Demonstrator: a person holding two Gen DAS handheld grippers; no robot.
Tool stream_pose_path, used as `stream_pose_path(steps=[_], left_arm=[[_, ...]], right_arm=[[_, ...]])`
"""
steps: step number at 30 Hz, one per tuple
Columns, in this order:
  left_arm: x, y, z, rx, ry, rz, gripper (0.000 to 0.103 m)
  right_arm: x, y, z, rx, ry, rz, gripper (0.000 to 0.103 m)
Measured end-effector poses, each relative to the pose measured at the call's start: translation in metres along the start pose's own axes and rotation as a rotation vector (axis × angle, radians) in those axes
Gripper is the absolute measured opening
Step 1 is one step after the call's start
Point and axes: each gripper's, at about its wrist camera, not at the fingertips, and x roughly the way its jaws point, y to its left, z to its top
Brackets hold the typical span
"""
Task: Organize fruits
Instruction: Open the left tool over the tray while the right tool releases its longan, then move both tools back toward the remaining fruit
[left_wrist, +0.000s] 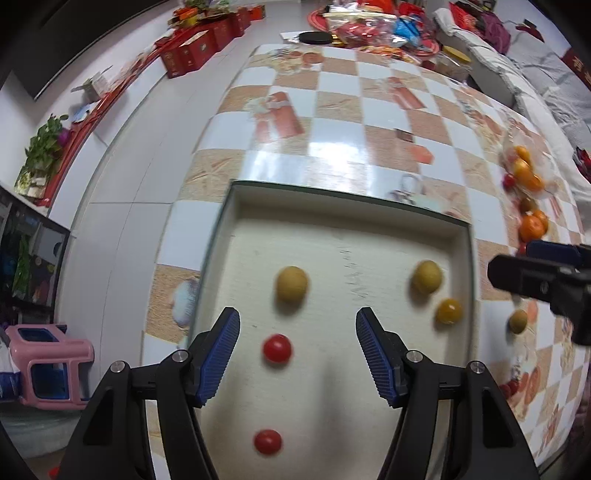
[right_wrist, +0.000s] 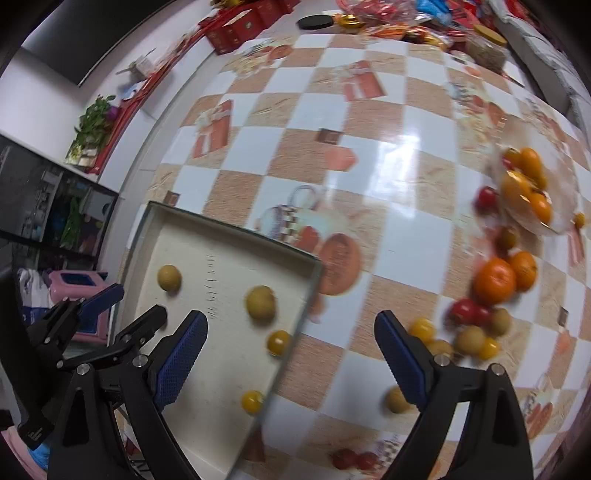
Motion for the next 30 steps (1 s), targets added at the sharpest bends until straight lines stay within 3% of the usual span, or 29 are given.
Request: stream_pose_path(steps=[14,21,25,27,30], left_arm=[[-0.035,-0.115,-0.044,0.207,0.003,-0.128,0.067],[-0.028,-0.167,-0.073,0.316,0.037,-0.167,0.067],[-0.012,-0.177,-0.083,0.339,0.074,-0.153,0.067],[-0.003,-0.178,-0.086,0.337,0.093,-0.145,0.067],[0.006,-0.179,-0.089,0.329,0.112,-0.142,0.067]], right_arm=[[-0.031,-0.121,-0.08,0.195,0.056,-0.118,0.094],[-0.028,-0.141,-0.104,0.178,0.091,-0.117,0.094],[-0.026,-0.145,-0.111,0.144,0.098,-0.136,0.094],[-0.026,-0.15,-0.109,0.157,0.089,-0.133,0.092],[-0.021,-0.154,-0.103,0.141,0.087,-0.13,0.08]])
